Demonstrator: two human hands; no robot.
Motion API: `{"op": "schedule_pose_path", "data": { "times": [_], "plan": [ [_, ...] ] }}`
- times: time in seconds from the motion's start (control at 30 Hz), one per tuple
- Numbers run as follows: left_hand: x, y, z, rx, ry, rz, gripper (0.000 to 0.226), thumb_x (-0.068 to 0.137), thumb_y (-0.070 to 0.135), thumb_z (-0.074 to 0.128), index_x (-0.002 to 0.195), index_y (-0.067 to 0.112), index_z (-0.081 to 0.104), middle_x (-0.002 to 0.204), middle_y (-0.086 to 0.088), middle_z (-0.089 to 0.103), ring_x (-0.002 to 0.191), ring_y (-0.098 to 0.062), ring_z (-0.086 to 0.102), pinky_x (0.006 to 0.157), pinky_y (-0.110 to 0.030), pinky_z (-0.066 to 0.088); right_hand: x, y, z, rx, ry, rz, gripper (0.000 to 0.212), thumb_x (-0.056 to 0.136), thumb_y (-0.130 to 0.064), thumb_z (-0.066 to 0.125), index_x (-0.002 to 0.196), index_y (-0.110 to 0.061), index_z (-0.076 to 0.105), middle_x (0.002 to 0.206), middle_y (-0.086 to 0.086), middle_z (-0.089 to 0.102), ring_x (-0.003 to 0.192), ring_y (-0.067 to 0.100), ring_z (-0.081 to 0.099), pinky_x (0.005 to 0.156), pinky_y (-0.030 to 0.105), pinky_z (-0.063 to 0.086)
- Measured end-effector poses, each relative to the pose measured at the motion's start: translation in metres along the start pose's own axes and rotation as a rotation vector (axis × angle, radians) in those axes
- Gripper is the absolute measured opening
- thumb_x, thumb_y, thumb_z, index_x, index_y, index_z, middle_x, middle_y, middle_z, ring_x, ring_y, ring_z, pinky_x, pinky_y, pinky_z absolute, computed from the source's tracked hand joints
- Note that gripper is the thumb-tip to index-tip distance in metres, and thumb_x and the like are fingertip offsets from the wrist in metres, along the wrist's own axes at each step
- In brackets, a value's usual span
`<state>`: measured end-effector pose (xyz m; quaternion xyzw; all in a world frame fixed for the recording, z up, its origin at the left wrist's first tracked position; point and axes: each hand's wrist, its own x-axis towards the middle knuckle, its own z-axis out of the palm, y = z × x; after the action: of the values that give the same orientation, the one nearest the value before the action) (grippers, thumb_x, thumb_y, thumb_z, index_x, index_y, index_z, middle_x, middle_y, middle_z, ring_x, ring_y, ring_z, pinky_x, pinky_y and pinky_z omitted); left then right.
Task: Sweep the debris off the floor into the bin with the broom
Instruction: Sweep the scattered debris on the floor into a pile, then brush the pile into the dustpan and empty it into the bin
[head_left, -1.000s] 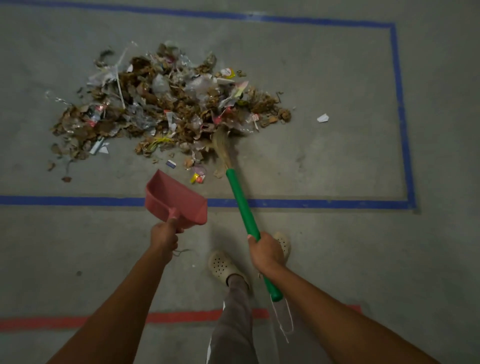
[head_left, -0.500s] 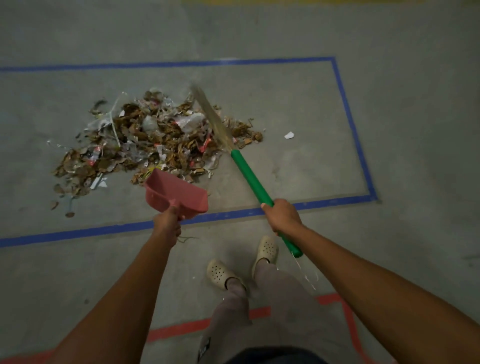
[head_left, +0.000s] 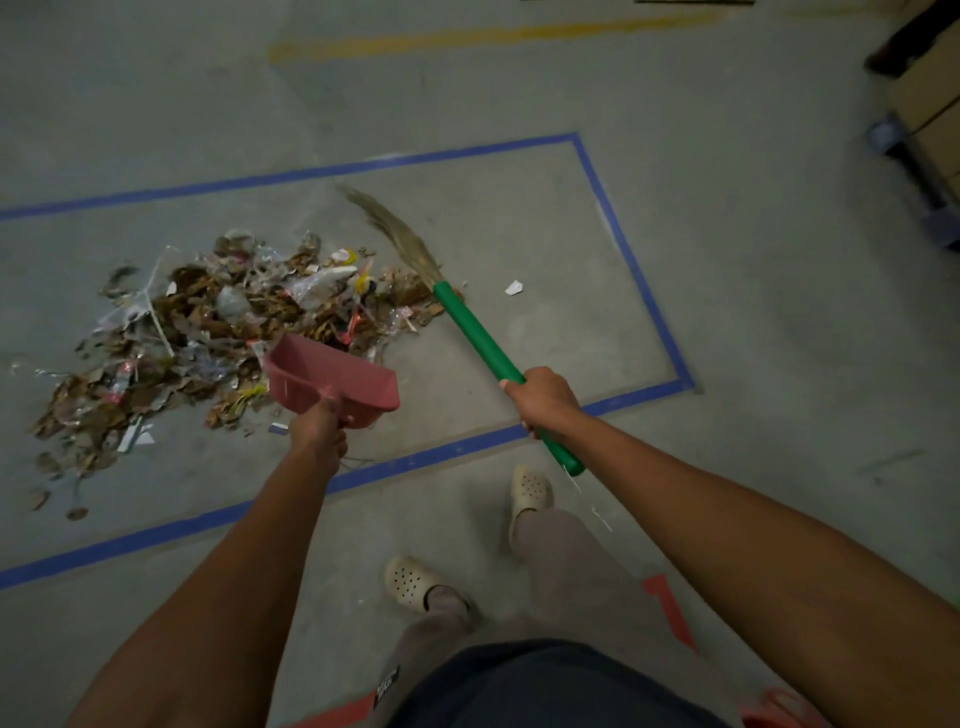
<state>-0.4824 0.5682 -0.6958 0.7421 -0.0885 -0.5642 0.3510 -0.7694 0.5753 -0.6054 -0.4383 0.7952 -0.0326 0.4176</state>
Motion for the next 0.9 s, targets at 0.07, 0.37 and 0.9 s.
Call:
{"op": "schedule_pose_path", "data": {
  "times": [0.07,0.37,0.9],
  "plan": [
    [0.004,0.004,0.015,0.003,0.001,-0.010,0.024,0.096,0.033,0.059,0.096,0.010,0.054,0.069,-0.008,0.051,0.029,-0.005,0.027,0.035,-0.011,0.021,0.018,0.004,-0.015,0.048,-0.008,0.006,0.033,0.096,-0.041,0.056,0.087,-0.010,0.061,0.065,0.009,0.064,0.049,0.023,0.061,0.046,0.030,0.053],
    [0.028,0.017,0.108,-0.023,0.118,-0.030,0.028,0.096,0.036,0.060,0.098,0.008,0.054,0.068,-0.009,0.052,0.031,-0.006,0.028,0.035,-0.011,0.021,0.150,0.037,-0.082,0.074,-0.037,0.075,0.035,0.096,-0.039,0.055,0.091,-0.006,0.063,0.069,0.011,0.067,0.051,0.025,0.063,0.050,0.032,0.055],
    [0.208,-0.045,0.192,0.000,0.318,0.006,0.056,0.087,0.061,0.064,0.084,0.005,0.058,0.060,-0.005,0.051,0.040,-0.011,0.029,0.038,-0.019,0.023,0.444,0.113,0.034,-0.055,-0.108,0.170,0.040,0.098,-0.039,0.052,0.101,-0.001,0.066,0.079,0.016,0.070,0.059,0.028,0.067,0.053,0.034,0.056]
  ]
}}
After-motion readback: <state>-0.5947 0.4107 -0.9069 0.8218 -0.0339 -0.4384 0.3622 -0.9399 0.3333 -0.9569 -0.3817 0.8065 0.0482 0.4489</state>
